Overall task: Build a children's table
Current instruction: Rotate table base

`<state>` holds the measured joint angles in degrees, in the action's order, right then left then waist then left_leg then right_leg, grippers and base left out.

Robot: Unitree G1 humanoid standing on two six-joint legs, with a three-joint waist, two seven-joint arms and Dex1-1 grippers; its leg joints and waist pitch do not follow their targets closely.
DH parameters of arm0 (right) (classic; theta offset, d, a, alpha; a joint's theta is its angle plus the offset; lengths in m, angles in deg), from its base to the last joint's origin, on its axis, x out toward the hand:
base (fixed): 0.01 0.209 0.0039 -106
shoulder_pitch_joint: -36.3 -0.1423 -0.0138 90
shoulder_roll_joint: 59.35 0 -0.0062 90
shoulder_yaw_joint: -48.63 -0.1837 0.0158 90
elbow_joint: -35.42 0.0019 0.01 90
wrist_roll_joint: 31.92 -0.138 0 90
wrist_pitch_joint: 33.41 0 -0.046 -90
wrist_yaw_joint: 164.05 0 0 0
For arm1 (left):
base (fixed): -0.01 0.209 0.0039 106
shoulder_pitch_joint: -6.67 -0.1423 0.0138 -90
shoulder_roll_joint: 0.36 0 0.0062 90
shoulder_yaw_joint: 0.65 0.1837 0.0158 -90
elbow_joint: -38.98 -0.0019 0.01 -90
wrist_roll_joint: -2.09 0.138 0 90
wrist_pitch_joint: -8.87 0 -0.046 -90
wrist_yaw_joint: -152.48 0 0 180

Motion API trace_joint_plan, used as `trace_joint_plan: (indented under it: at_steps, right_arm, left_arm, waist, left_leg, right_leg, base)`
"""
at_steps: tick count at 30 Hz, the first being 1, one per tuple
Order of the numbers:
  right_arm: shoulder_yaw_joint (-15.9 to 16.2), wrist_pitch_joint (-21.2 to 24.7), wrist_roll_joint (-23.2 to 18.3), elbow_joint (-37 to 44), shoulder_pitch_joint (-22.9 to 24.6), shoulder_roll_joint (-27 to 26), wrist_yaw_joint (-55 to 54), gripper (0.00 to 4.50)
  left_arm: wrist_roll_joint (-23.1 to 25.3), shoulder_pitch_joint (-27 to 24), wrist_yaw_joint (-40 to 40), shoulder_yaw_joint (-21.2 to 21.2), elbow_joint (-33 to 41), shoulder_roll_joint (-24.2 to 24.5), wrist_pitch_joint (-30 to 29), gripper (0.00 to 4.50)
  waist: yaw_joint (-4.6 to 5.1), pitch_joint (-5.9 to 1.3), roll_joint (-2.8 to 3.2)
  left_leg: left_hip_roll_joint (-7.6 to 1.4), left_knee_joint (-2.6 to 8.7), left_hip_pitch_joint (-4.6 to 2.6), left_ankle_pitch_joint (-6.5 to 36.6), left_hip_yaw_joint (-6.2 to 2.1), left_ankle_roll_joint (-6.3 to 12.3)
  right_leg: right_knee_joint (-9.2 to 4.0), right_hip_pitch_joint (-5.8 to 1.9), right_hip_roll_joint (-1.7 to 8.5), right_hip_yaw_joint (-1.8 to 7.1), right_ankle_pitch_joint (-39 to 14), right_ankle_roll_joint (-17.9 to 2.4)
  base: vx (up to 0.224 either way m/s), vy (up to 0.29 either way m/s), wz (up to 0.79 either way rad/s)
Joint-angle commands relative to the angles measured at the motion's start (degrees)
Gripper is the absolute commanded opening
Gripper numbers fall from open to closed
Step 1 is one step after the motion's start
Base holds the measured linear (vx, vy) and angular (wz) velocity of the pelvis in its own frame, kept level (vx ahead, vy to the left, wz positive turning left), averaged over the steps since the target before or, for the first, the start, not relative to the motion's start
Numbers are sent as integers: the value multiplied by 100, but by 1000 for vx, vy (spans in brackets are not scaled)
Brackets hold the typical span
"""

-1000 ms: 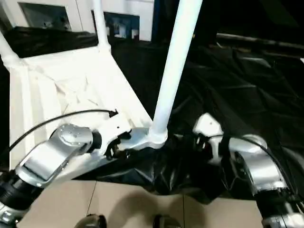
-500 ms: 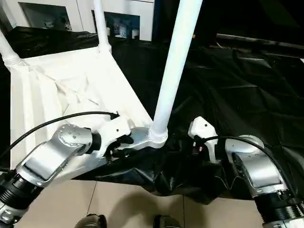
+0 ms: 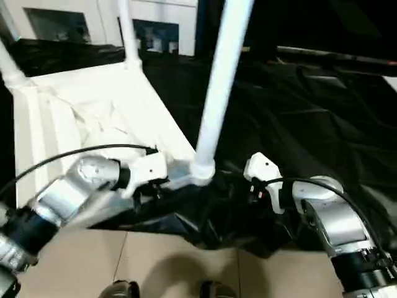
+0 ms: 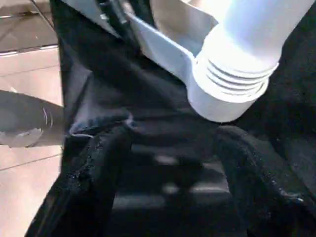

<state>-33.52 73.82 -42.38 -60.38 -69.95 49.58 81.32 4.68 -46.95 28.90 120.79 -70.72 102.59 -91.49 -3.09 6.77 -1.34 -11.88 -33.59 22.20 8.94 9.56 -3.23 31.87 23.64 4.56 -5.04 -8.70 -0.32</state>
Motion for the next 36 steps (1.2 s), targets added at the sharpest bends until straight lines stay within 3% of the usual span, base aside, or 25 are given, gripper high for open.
trace_joint_plan:
  at_steps: [1, 2, 3, 4, 5, 6, 7, 8, 9, 10, 11, 12, 14, 15, 17, 19, 21, 24, 25, 27, 30, 31, 33, 36]
  right_arm:
    - [-13, -51, 0, 16, -43, 45, -32, 317]
    - [-15, -51, -1, 19, -42, 45, -35, 317]
    - [-19, -53, -4, 28, -37, 45, -42, 317]
    - [-29, -74, -1, 34, -27, 37, -71, 317]
    - [-29, -75, -1, 34, -27, 37, -72, 317]
    - [-30, -84, 2, 32, -25, 35, -82, 317]
    - [-23, -120, 18, 20, -18, 16, -121, 317]
    - [-23, -120, 18, 20, -18, 16, -121, 317]
    - [-27, -134, 18, 15, -16, 3, -139, 317]
    - [-27, -137, 19, 12, -18, -1, -145, 317]
    - [-29, -161, 27, -8, -29, -28, -189, 317]
    - [-30, -171, 30, -21, -37, -39, -207, 317]
    - [-36, -185, 41, -31, -41, -52, -240, 317]
    - [-60, -215, 83, -88, -61, -98, -360, 317]
    - [-70, -232, 111, -135, -80, -128, -435, 317]
    - [-68, -272, 149, -195, -106, -159, -515, 317]
    - [-60, -308, 170, -247, -135, -200, -567, 317]
    - [-47, -335, 182, -288, -169, -240, -636, 317]
    - [-41, -346, 188, -308, -188, -259, -690, 317]
    - [-66, -339, 211, -347, -221, -318, -840, 317]
    - [-137, -281, 224, -385, -244, -442, -1047, 317]
    - [-145, -265, 218, -383, -236, -470, -1077, 317]
    - [-141, -268, 230, -386, -214, -515, -1126, 317]
    - [-113, -316, 259, -377, -143, -559, -1230, 317]
  left_arm:
    - [59, 146, 315, 81, -246, -26, 877, 42]
    - [48, 159, 338, 74, -269, -32, 935, 40]
    - [-16, 190, 462, 50, -344, -64, 1133, 40]
    - [-69, 254, 602, 44, -461, -121, 1424, 35]
    - [-71, 256, 610, 45, -465, -123, 1435, 31]
    - [-87, 273, 684, 58, -500, -135, 1531, 28]
    - [2, 332, 714, 90, -752, -175, 1882, 24]
    - [2, 332, 714, 90, -752, -175, 1882, 17]
    - [30, 343, 708, 90, -851, -190, 1948, 11]
    - [50, 354, 683, 89, -893, -198, 1972, 7]
    - [210, 451, 517, 83, -1254, -259, 2184, 5]
    - [278, 501, 461, 78, -1424, -284, 2271, 2]
    - [407, 582, 258, 56, -1643, -320, 2367, 2]
    - [661, 771, -273, -16, -2061, -395, 2424, 2]
    - [776, 868, -554, -62, -2270, -432, 2445, 2]
    - [865, 969, -710, -67, -2471, -436, 2560, 2]
    - [910, 1075, -858, -98, -2650, -455, 2678, 2]
    - [1012, 1237, -1127, -137, -2951, -531, 2907, 2]
    - [1045, 1333, -1285, -172, -3162, -602, 3060, 2]
    - [950, 1412, -1406, -283, -3394, -734, 3242, 2]
    - [586, 1394, -1192, -543, -3573, -961, 3325, 2]
    - [597, 1393, -1155, -528, -3589, -967, 3369, 35]
    - [725, 1427, -1108, -424, -3673, -944, 3507, 72]
    - [1527, 1676, -2091, -80, -3991, -813, 3911, 107]
  waist:
    - [68, -307, 64]
    - [125, -254, 128]
    - [81, -245, 212]
    - [-391, -168, 358]
    - [-597, -341, 211]
    - [-386, -450, -135]
    - [-593, -450, -192]
    - [-812, -454, -114]
    - [-838, -429, -95]
    - [-831, -482, -12]
    - [-831, -510, 78]
    - [-759, -490, 91]
    - [-702, -511, 70]
    - [-686, -521, 69]
    - [-619, -505, 85]
    - [-501, -496, 53]
    - [-389, -532, 60]
    - [-332, -544, 51]
    - [-318, -541, 41]
    - [-338, -561, 56]
    - [-360, -581, 51]
    - [-365, -594, 55]
    - [-375, -607, 69]
    - [-372, -615, 96]
  left_leg:
    - [-92, 416, -346, 3346, -147, -81]
    - [-205, 553, -366, 3985, -196, -119]
    - [-353, 778, -225, 4440, -232, -188]
    - [-429, 1278, 528, 5487, 70, -569]
    - [-353, 1212, 204, 4669, 368, -386]
    - [-225, 738, -246, 3677, 243, -352]
    - [-43, -163, -450, 1170, 13, -106]
    - [49, 51, -98, -139, -145, 228]
    - [-42, 188, -97, -198, -73, 231]
    - [-162, 256, -238, 219, 3, 184]
    - [-191, 251, -308, 584, 41, 154]
    - [-184, 266, -220, 1014, 59, 118]
    - [-181, 332, -95, 1181, 10, 35]
    - [-186, 347, -88, 1205, -3, 25]
    - [-184, 392, -124, 1519, -10, -25]
    - [-176, 457, -52, 1575, -51, -48]
    - [-160, 477, 7, 1339, -69, -14]
    - [-154, 438, -44, 1331, -33, 84]
    - [-149, 422, -22, 1210, -22, 141]
    - [-136, 383, -50, 1058, 10, 228]
    - [-131, 350, -34, 783, 27, 378]
    - [-128, 340, -32, 742, 29, 406]
    - [-153, 335, -42, 700, 25, 499]
    - [-180, 336, -62, 836, 13, 484]
  right_leg:
    - [-795, -171, 283, -151, -4226, -20]
    - [-788, -286, 186, -412, -3909, 32]
    - [-460, -487, 138, -463, -3383, -68]
    - [934, -801, 2, -383, -1548, -467]
    - [1128, -595, -74, 65, -1871, -371]
    - [708, -373, 201, 396, -3396, -49]
    - [-419, -7, 996, 772, -5065, -272]
    - [-194, -397, 694, 828, -4006, -249]
    - [-134, -382, 551, 710, -3243, -351]
    - [37, -213, 342, 540, -1910, -732]
    - [70, -149, 311, 531, -1479, -954]
    - [82, -213, 314, 518, -1219, -1193]
    - [94, -354, 348, 442, -1292, -1128]
    - [95, -363, 349, 430, -1305, -1096]
    - [21, -349, 368, 412, -1655, -1033]
    - [-16, -419, 395, 379, -1893, -928]
    - [1, -460, 382, 330, -1530, -945]
    - [-33, -411, 392, 358, -1267, -1059]
    - [-21, -426, 408, 366, -1097, -1147]
    - [-25, -405, 394, 379, -893, -1212]
    - [37, -418, 394, 375, -366, -1396]
    - [49, -424, 392, 374, -281, -1429]
    - [87, -415, 379, 368, 15, -1521]
    - [76, -407, 368, 376, 23, -1449]
  base:
    - [-72, 35, -5]
    - [-72, 35, -5]
    - [-95, 31, 2]
    - [-133, 11, 16]
    - [-133, 11, 16]
    - [-17, -107, 15]
    - [102, -162, 5]
    - [102, -162, 5]
    - [42, -77, 15]
    - [-18, -35, 29]
    - [-18, -35, 29]
    - [-21, 0, 23]
    - [0, 0, 0]
    - [-12, 62, -6]
    - [-23, 67, -4]
    - [-20, 67, -12]
    - [-9, 65, -19]
    - [2, 31, -13]
    - [0, 0, 0]
    - [0, 0, 0]
    - [0, 0, 0]
    - [0, 0, 0]
    - [0, 0, 0]
    - [0, 0, 0]
